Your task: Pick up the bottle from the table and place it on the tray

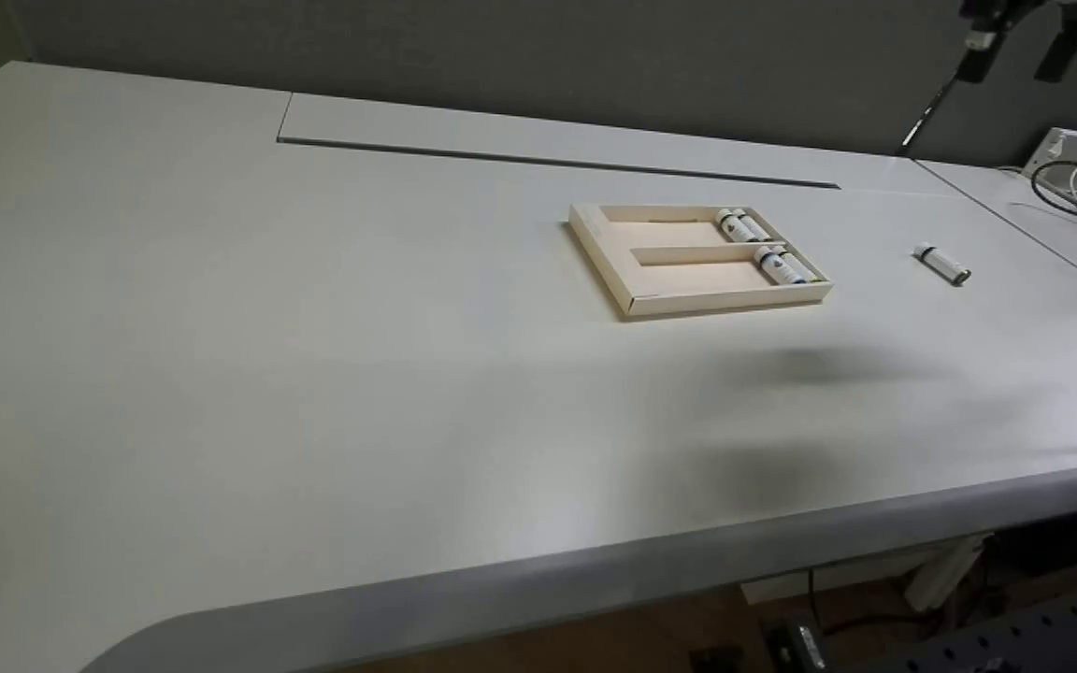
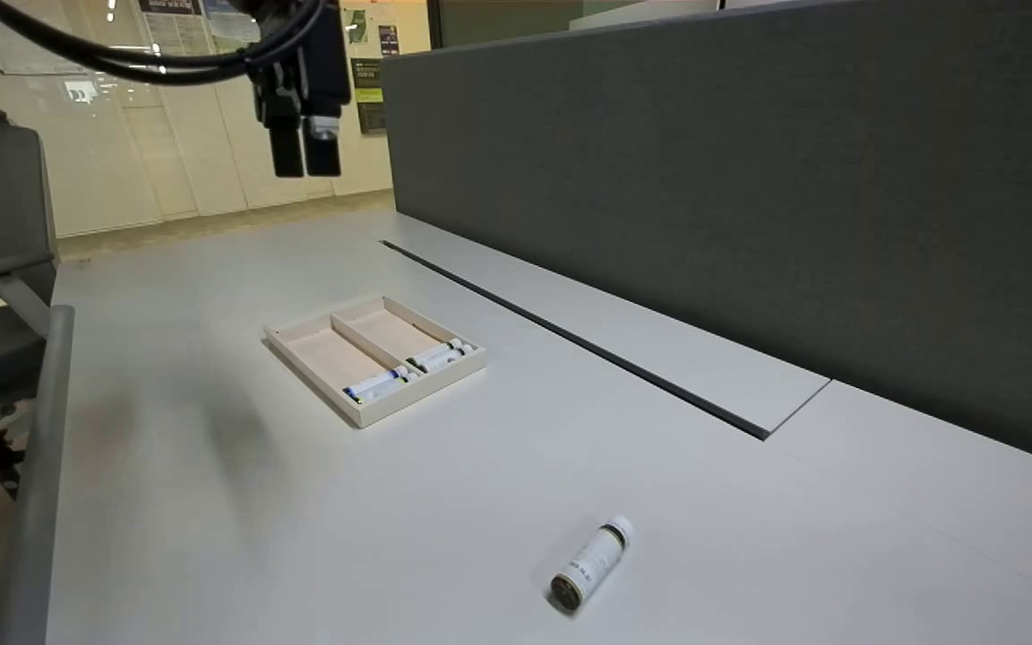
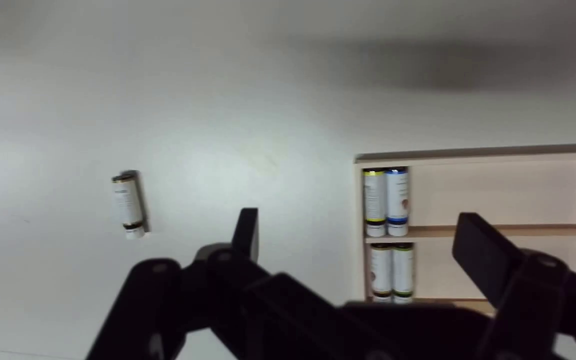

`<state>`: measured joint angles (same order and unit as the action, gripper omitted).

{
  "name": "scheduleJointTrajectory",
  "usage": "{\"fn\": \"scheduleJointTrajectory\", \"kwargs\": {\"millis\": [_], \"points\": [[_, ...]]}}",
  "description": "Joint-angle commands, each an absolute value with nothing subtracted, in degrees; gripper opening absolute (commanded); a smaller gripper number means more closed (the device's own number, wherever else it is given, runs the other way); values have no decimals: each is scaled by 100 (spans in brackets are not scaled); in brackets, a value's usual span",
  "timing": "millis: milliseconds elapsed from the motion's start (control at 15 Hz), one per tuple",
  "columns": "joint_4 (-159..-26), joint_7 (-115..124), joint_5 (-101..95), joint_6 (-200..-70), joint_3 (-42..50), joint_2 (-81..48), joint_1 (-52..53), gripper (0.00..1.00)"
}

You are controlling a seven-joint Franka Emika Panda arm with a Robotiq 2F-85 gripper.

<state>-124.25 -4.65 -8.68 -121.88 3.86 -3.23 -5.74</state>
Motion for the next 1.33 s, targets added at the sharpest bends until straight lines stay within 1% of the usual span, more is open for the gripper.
{"fn": "scheduleJointTrajectory", "kwargs": {"millis": [0, 200, 733, 867, 933, 1000, 1267], "points": [[-12248, -494, -862, -12106, 560, -456, -664, 100], [-11898, -542, -855, -11946, 746, -731, -860, 100], [-11731, -439, -855, -11973, 761, -863, -840, 100], [-11299, -541, -735, -11379, 880, -1120, -970, 100], [-11188, -793, -726, -11376, 955, -1179, -1076, 100], [-11100, -1179, -609, -11489, 996, -1231, -1192, 100], [-10616, -1427, -1080, -12584, 1281, -1753, -1504, 100]]}}
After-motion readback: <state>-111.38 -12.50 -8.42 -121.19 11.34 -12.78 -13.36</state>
